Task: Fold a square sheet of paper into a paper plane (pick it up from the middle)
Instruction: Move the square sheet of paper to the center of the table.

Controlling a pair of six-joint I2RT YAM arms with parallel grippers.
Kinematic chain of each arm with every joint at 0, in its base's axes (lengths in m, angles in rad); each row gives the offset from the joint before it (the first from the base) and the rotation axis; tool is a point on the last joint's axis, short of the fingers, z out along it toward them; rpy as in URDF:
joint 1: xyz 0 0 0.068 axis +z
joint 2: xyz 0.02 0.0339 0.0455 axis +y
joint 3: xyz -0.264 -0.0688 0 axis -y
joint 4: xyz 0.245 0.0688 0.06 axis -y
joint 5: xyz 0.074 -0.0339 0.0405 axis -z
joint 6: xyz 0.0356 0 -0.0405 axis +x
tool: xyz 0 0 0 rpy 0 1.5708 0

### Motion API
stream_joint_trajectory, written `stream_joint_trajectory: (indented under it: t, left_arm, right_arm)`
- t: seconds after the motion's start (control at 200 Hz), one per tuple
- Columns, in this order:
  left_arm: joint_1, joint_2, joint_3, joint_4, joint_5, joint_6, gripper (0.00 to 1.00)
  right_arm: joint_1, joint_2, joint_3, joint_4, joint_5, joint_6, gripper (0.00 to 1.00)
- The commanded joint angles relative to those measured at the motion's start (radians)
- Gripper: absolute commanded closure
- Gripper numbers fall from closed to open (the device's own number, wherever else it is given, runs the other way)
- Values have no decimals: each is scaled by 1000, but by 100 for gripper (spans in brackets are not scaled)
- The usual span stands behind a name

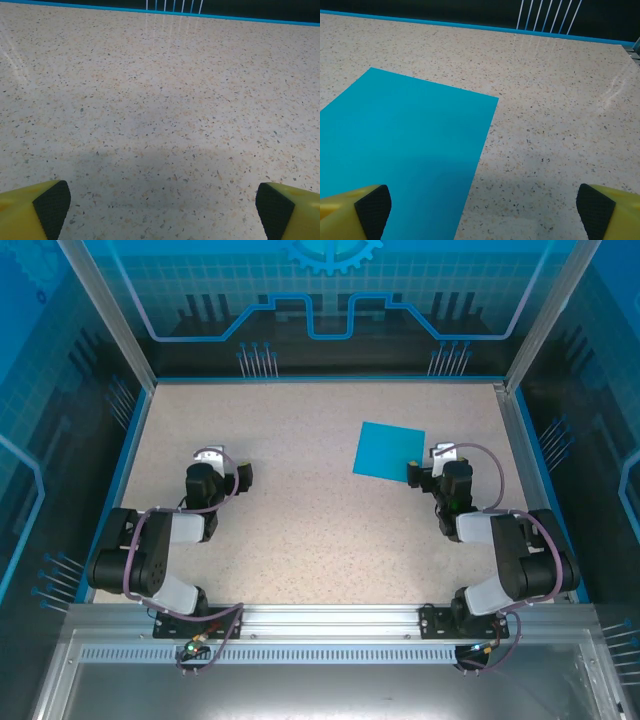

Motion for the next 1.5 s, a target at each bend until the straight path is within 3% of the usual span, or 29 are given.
stream_joint_trajectory:
  t: [0.0,0.785,0.9,1.06,1.206,1.361,1.491]
  left_arm:
    - [11,2,22,7,18,18,2]
    - [11,1,20,8,21,20,2]
    - [9,-29,23,-21,-30,0,1]
    - [9,-151,64,-209,-157,-57,2]
    - [9,-282,161,-488,-231,-166,2]
    - [9,-375,323,-846,-223,-335,2]
    - [9,-366,482,-1093,-137,-350,2]
  right_arm:
    - [-20,7,7,18,-15,-8,1]
    - [-21,7,7,18,-18,-8,1]
    - [-20,-24,7,-5,-17,-11,0]
    - [4,-225,81,-298,108,36,0]
    - [13,-351,229,-721,151,291,1]
    - [40,-339,362,-1000,56,516,1]
    - [85,-198,498,-1130,-36,623,1]
